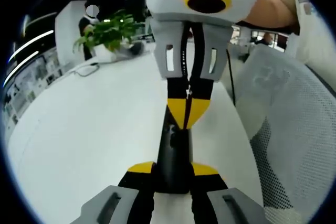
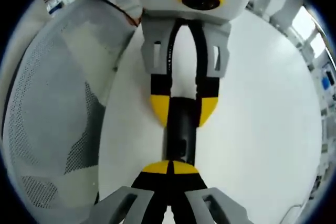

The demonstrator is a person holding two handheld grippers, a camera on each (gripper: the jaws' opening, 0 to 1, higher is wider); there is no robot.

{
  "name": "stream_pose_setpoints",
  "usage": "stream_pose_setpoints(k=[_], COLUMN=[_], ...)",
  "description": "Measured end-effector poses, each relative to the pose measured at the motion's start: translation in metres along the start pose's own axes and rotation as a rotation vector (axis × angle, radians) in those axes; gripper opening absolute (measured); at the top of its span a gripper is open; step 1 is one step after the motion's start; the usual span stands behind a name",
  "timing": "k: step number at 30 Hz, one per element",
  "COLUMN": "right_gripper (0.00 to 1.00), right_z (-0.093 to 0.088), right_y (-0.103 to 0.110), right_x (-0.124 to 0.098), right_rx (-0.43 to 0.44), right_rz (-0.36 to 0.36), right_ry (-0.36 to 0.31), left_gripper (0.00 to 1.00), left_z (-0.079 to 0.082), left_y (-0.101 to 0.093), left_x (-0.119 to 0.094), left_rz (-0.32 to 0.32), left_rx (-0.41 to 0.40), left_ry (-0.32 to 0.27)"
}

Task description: Press the specified remote control buttons in sequence, fully releasing each button before pressing the next.

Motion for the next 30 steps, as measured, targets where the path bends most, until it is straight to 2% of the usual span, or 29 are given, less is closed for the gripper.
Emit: stream_pose_setpoints(k=[16, 23, 30], right_gripper=[0.00, 0.00, 0.00], right_z=[0.002, 0.004, 0.004], right_y=[0.005, 0.011, 0.004], right_x=[0.003, 0.003, 0.004], right_rx=[-0.021, -0.046, -0.053], right_rz=[-0.029, -0.068, -0.088], right_ry=[0.026, 0.041, 0.041], left_gripper=[0.25, 0.24, 0.24], left_z=[-0.001, -0.001, -0.001], left_y=[0.001, 0.001, 0.001], left_x=[0.001, 0.001, 0.001], left_rz=[0.001, -0.001, -0.003], left_rx=[-0.001, 0.000, 0.003], left_ry=[-0.003, 0.000, 0.001])
Point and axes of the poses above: the point that each gripper's makers call its tool centre point, and the gripper's own axes: x roughly forward along the fingers, y roughly to its left, z roughly out of its top, the point moved 8 cm from there along -x, roughly backward along the fingers, and after that the axes turned 7 degrees about x, right-handed, at the moved point
